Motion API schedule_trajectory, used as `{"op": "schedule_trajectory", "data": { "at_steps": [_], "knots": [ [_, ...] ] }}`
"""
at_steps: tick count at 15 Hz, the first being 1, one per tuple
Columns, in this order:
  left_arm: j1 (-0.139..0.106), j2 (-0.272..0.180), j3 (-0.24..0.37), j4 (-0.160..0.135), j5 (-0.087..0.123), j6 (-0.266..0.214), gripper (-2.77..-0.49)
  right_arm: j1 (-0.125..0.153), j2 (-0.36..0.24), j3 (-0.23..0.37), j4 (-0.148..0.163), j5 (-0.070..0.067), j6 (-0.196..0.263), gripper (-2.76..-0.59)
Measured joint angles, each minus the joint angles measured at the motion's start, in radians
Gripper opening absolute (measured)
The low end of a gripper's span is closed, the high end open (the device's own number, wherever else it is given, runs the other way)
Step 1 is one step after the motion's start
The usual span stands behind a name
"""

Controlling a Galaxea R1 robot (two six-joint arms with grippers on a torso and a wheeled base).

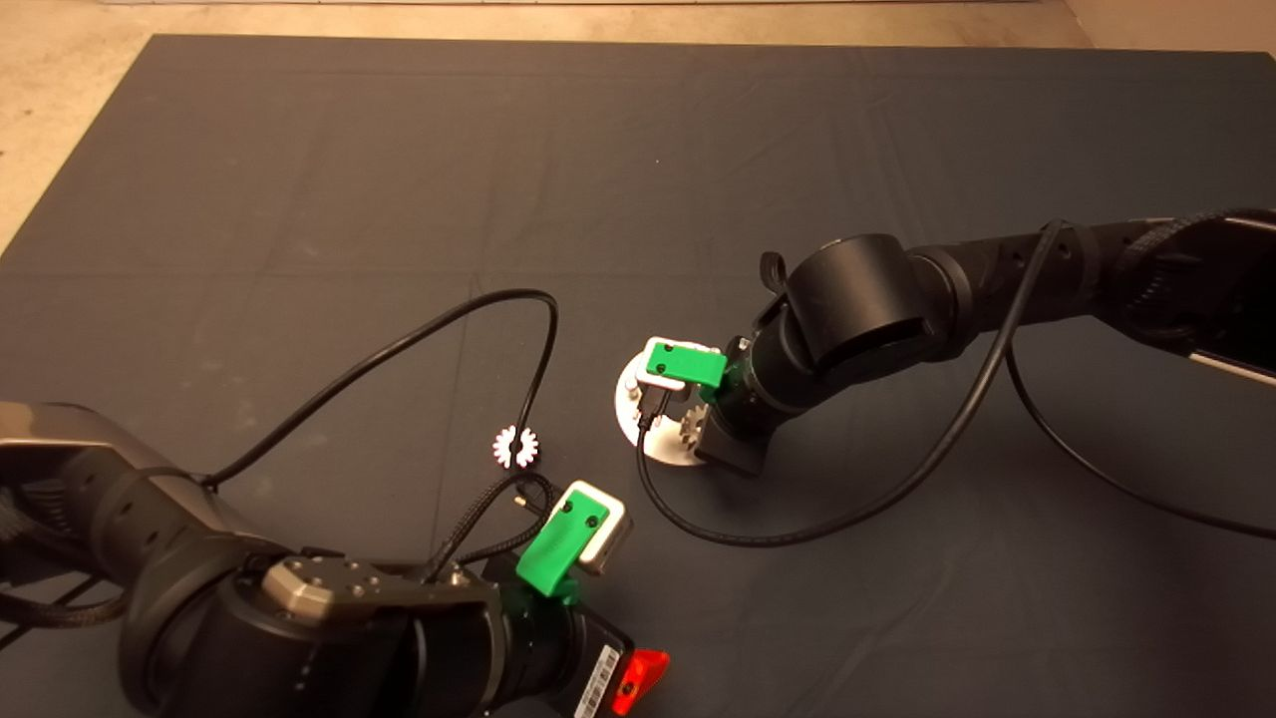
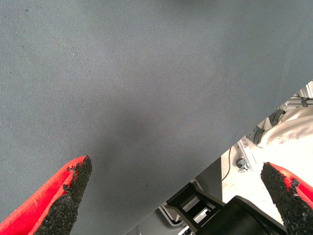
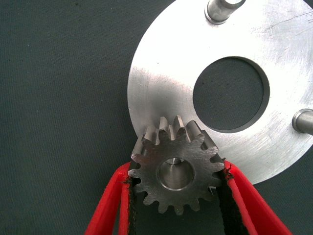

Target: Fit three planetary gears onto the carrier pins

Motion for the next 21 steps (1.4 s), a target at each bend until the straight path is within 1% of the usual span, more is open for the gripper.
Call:
{"op": "schedule_trajectory", "data": {
  "at_steps": [4,7,8,14,21],
  "knots": [
    [0.000,0.000,0.000,0.000,0.000,0.000,-0.77,0.000,-0.004,0.000,0.000,0.001,0.000,-2.46],
    [0.000,-0.002,0.000,0.000,0.000,0.000,-0.77,0.002,-0.020,0.002,0.000,0.006,-0.010,-2.46],
    [0.000,-0.002,0.000,0.000,0.000,0.000,-0.77,0.004,-0.023,0.002,0.001,0.004,-0.012,-2.47],
    [0.000,-0.002,0.000,0.001,0.000,0.000,-0.77,0.003,-0.024,0.005,0.001,0.005,-0.012,-2.47],
    [0.000,-0.002,0.000,0.001,0.000,0.000,-0.77,0.003,-0.021,0.009,0.001,0.000,-0.014,-2.47]
  ]
}}
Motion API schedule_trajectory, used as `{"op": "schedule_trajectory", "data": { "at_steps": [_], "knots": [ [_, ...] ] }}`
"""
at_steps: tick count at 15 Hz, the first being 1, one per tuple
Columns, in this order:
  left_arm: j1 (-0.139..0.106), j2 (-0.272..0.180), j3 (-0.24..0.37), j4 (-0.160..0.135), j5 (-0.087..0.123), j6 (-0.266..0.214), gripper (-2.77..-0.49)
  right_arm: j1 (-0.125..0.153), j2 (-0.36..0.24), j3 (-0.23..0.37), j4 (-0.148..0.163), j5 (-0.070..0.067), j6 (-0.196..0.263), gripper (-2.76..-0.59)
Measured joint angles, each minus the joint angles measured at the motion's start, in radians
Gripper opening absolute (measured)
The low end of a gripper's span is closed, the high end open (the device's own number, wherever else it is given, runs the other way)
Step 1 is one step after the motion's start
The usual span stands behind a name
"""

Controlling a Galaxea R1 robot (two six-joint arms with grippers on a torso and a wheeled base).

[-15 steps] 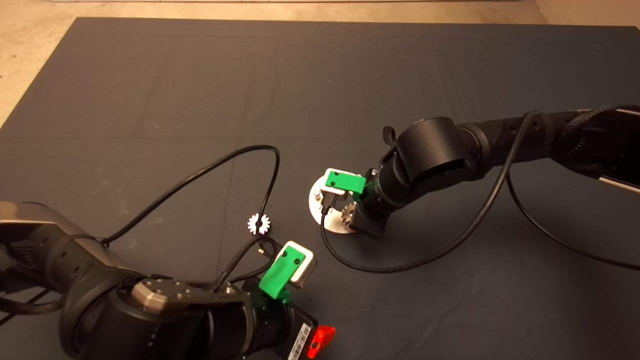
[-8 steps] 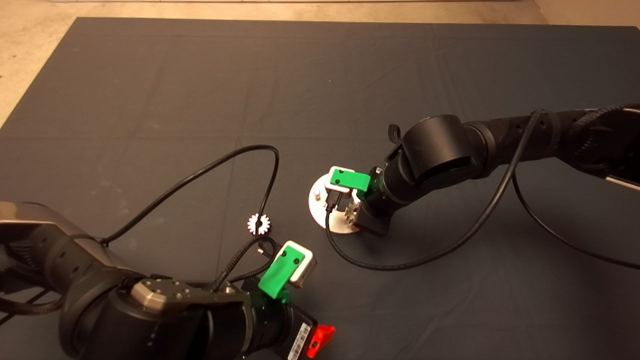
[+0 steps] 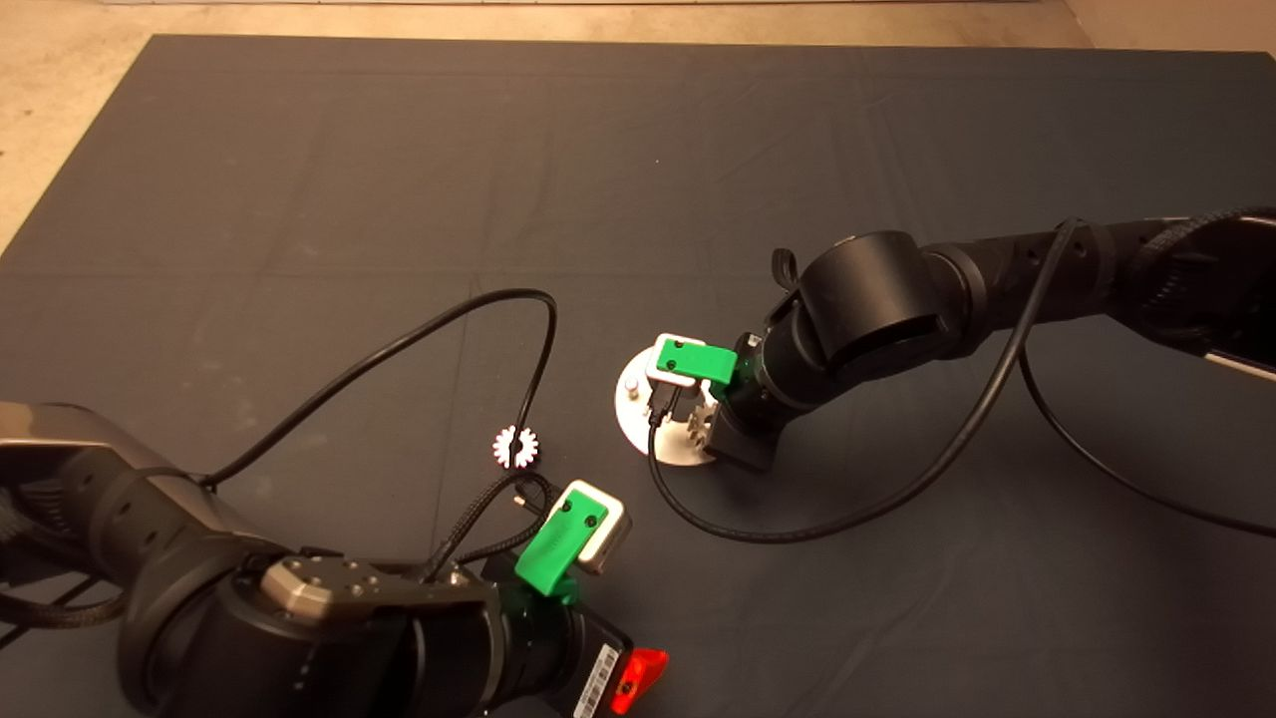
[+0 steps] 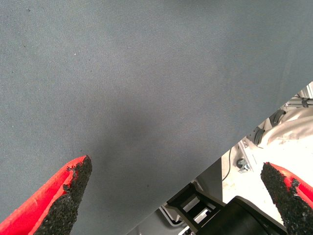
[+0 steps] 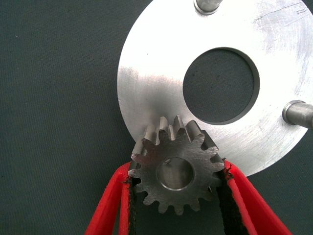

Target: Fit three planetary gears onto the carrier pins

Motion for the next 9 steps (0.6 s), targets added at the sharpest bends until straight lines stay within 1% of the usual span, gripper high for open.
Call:
{"op": "schedule_trajectory", "data": {
  "at_steps": [3,4,5,9],
  "knots": [
    [0.000,0.000,0.000,0.000,0.000,0.000,-0.77,0.000,0.000,0.005,0.000,-0.003,0.000,-2.47],
    [0.000,0.000,0.000,0.000,0.000,0.000,-0.77,-0.001,0.000,0.010,0.001,-0.008,0.000,-2.47],
    [0.000,0.000,0.000,0.000,0.000,0.000,-0.77,-0.003,0.000,0.015,0.000,-0.010,0.000,-2.47],
    [0.000,0.000,0.000,0.000,0.000,0.000,-0.77,-0.006,-0.001,0.021,0.000,-0.011,0.000,-2.46]
  ]
}}
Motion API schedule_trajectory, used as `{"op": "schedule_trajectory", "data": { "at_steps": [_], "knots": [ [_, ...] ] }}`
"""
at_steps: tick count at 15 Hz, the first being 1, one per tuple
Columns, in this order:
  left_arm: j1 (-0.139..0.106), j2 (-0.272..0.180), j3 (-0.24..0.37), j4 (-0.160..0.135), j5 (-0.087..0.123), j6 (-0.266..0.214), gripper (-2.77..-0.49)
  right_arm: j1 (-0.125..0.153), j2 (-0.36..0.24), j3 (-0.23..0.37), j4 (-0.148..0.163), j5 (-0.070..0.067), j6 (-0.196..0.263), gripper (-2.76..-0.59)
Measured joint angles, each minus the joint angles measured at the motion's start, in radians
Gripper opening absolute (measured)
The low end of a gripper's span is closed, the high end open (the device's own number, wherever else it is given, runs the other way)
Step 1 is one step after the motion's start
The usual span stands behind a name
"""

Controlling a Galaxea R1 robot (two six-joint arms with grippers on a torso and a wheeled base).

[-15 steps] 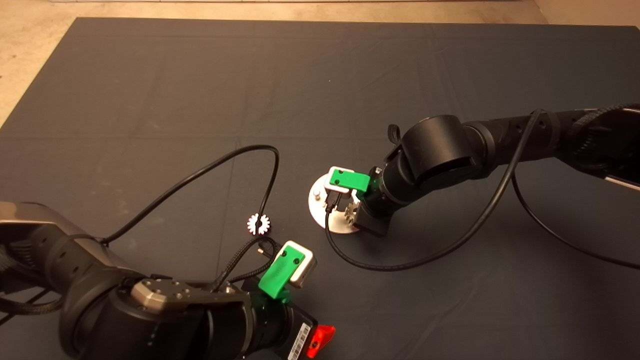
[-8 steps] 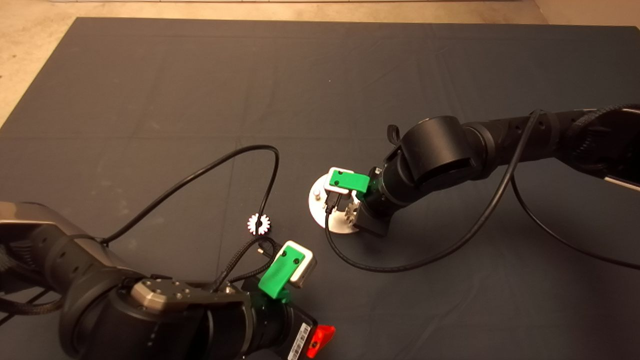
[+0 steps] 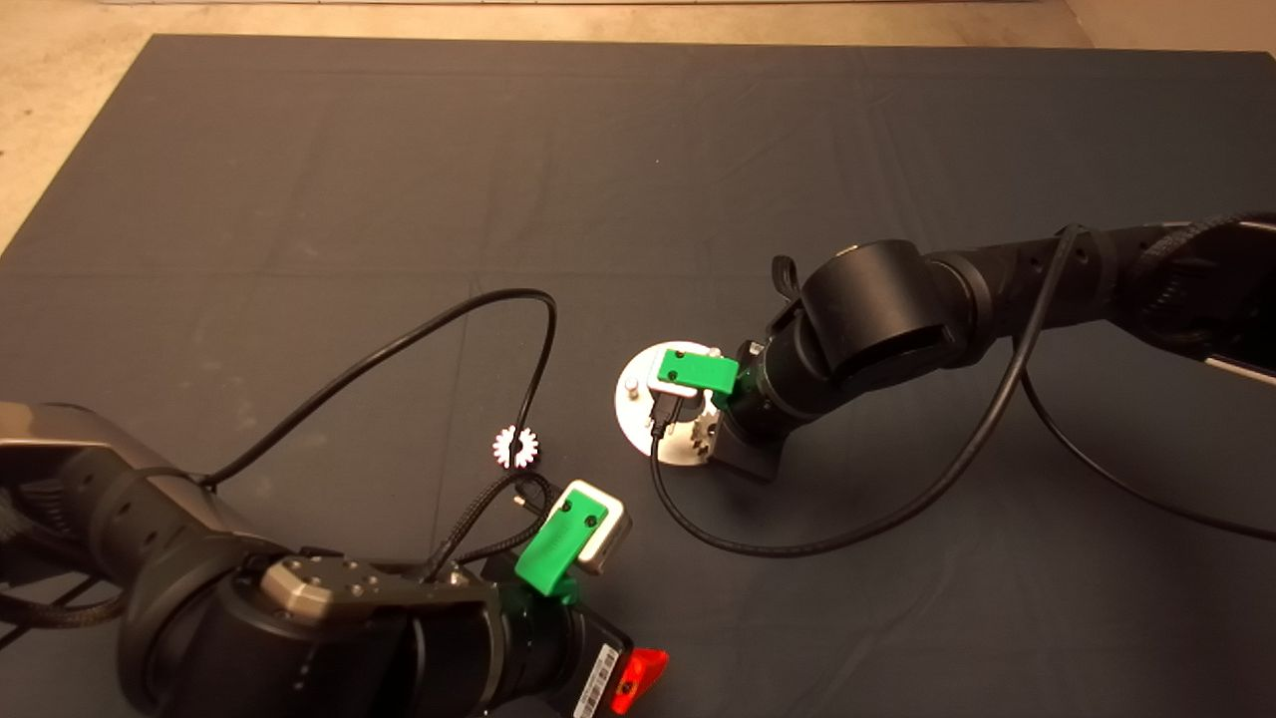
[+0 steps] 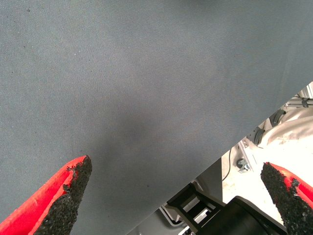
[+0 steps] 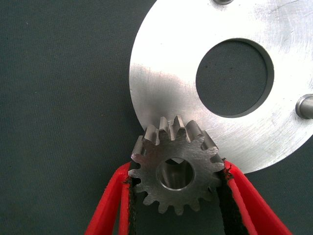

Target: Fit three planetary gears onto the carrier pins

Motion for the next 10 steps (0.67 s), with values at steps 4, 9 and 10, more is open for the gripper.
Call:
{"op": "schedule_trajectory", "data": {
  "at_steps": [4,9,10],
  "knots": [
    [0.000,0.000,0.000,0.000,0.000,0.000,-0.77,0.000,-0.003,0.000,0.000,0.001,0.000,-2.47],
    [0.000,0.000,0.000,0.000,0.000,0.000,-0.77,0.000,-0.002,0.000,0.000,0.003,0.000,-2.47],
    [0.000,0.000,0.000,0.000,0.000,0.000,-0.77,0.000,-0.001,0.000,0.000,0.003,0.000,-2.47]
  ]
}}
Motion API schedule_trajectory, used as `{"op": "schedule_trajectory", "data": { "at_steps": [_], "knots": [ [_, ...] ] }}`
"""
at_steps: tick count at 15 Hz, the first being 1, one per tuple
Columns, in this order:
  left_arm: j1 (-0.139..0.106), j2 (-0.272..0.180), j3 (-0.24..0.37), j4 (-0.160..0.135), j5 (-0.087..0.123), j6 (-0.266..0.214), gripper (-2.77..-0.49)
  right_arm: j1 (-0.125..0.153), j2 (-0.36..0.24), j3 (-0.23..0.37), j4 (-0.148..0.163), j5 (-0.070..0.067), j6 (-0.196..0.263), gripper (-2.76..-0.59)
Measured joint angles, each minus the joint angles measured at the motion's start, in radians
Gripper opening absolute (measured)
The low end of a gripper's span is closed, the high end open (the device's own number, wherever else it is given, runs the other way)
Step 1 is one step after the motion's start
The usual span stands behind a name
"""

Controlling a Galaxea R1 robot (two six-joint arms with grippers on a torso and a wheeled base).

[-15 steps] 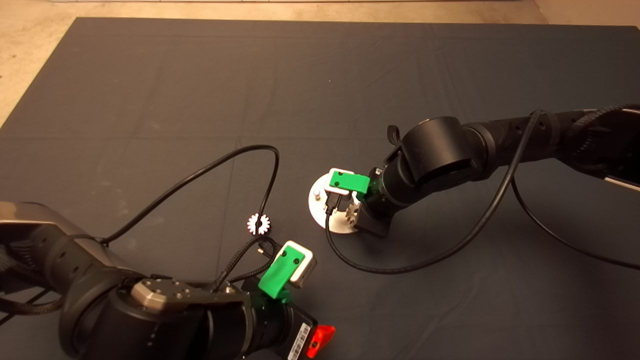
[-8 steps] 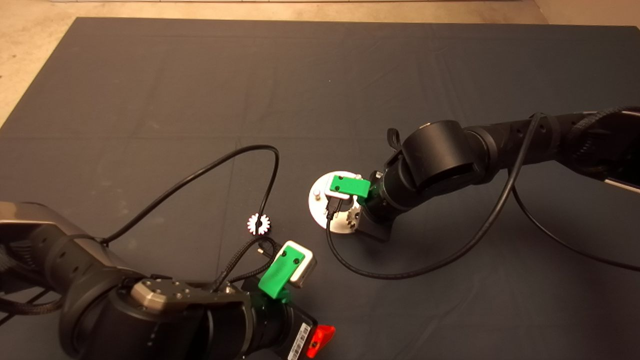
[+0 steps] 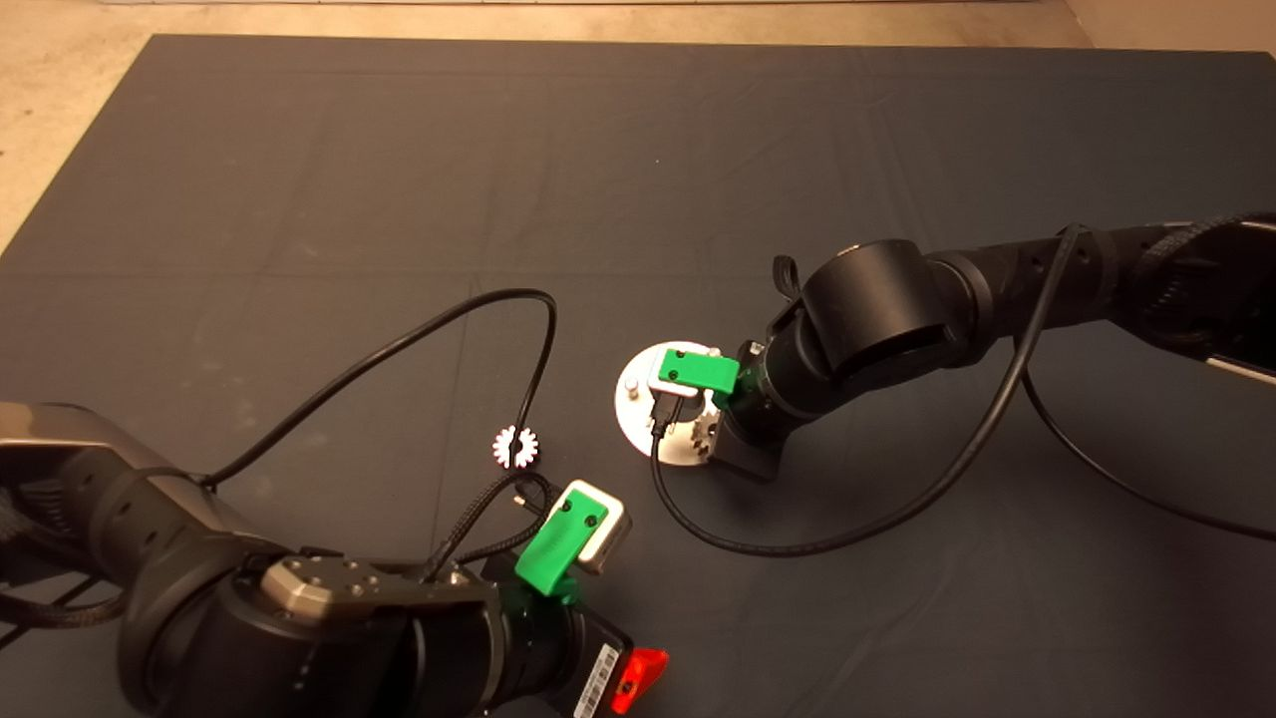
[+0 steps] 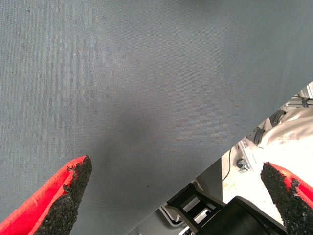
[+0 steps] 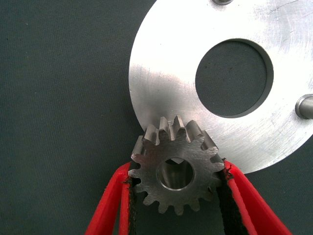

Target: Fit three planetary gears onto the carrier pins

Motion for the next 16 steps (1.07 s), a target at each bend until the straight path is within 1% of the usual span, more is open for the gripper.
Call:
{"op": "schedule_trajectory", "data": {
  "at_steps": [1,3,8,10,14,16],
  "knots": [
    [0.000,0.000,0.000,0.000,0.000,0.000,-0.77,0.000,0.002,0.000,0.000,-0.001,0.000,-2.47],
    [0.000,0.000,0.000,0.000,0.000,0.000,-0.77,0.000,0.005,0.000,0.000,0.002,0.000,-2.47],
    [0.000,0.000,0.000,0.000,0.000,0.000,-0.77,0.000,0.005,-0.007,0.000,0.000,-0.003,-2.47],
    [0.000,0.000,0.000,0.000,0.000,0.000,-0.77,0.000,0.004,-0.011,0.000,0.003,-0.016,-2.47],
    [0.000,-0.001,0.000,0.000,0.000,0.000,-0.77,0.000,0.004,-0.012,0.000,0.003,-0.018,-2.47],
    [0.000,-0.005,0.000,0.000,0.000,0.000,-0.77,0.000,0.004,-0.015,0.000,0.006,-0.018,-2.47]
  ]
}}
